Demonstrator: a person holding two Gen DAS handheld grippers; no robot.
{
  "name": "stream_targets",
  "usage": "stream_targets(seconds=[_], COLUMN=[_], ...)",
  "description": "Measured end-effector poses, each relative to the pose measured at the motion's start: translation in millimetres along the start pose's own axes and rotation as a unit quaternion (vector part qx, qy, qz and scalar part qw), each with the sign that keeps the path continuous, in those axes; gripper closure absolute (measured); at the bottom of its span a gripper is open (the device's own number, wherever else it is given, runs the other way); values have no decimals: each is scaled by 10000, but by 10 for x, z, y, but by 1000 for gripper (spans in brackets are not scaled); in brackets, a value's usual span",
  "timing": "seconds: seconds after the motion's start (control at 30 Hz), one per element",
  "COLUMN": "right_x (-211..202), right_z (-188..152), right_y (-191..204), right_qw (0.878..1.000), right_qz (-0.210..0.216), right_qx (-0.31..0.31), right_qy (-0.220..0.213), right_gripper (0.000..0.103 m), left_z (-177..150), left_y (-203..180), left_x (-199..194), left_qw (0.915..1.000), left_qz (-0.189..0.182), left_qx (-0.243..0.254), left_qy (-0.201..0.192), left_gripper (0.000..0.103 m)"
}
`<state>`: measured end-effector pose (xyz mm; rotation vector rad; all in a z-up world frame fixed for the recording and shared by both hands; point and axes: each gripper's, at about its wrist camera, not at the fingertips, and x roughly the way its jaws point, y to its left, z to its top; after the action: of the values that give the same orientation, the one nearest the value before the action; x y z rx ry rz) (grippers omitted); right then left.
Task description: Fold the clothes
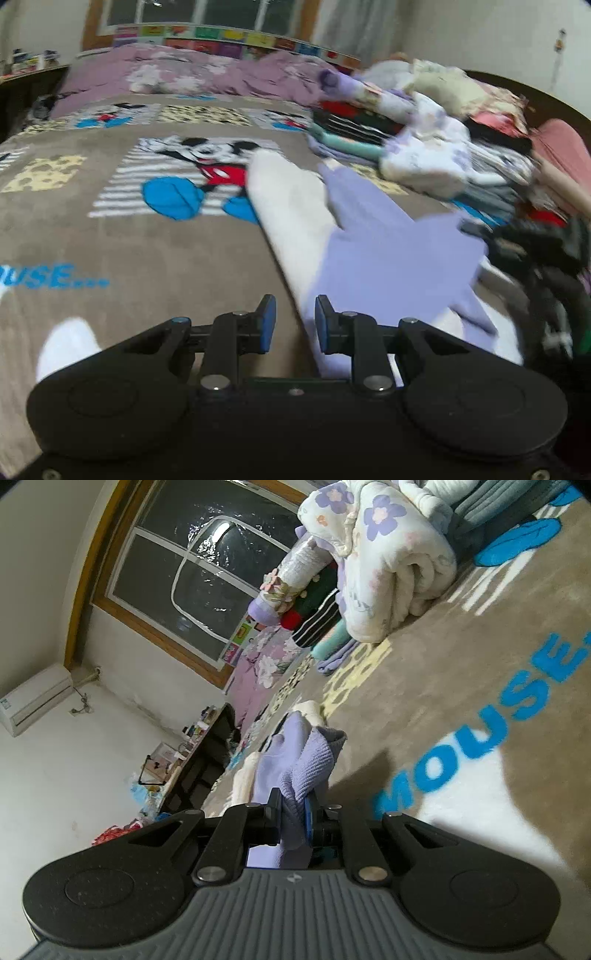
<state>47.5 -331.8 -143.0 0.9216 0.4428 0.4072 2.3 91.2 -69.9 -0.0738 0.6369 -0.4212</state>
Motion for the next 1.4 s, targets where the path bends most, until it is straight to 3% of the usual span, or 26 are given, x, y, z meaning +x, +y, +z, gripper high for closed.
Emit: stream_targets(seconds=[0.37, 0.53, 0.67, 0.77, 0.87, 1.07, 1.23, 1.4], right_x=[-54, -46, 42, 52, 43, 76, 106, 156], right_z=[188, 208, 109, 46, 27, 23, 44, 65], right_y=[145, 102, -4, -94, -103, -123, -103, -129], right_qw=[9994, 9993, 9979, 9973, 9977, 9985, 9988, 9990], right_qz=[-111, -215, -566, -693, -654, -531, -420, -377], right_qx=[-262, -270, -318, -223, -179, -137, -191, -145], right_qy=[-180, -152, 57, 79, 67, 74, 143, 195], right_gripper=[90, 90, 90, 90, 90, 90, 90, 89], left_z=[-77, -118, -182, -54, 199, 775, 1232, 1394], left_y=[-70, -191, -343, -259, -62, 77, -117, -340], left_x=[-123, 24, 188, 42, 39, 618, 1257, 1850], left_qw=[9992, 9989, 9931, 9951, 9984, 9981, 9962, 9902], left_qz=[-263, -263, -132, -270, -211, 355, 434, 871], left_qx=[68, 390, 1035, 927, 510, 503, 745, 1042], left_qy=[-287, -68, 528, 211, -122, -41, 81, 340], left_gripper=[83, 83, 83, 83, 83, 83, 81, 76])
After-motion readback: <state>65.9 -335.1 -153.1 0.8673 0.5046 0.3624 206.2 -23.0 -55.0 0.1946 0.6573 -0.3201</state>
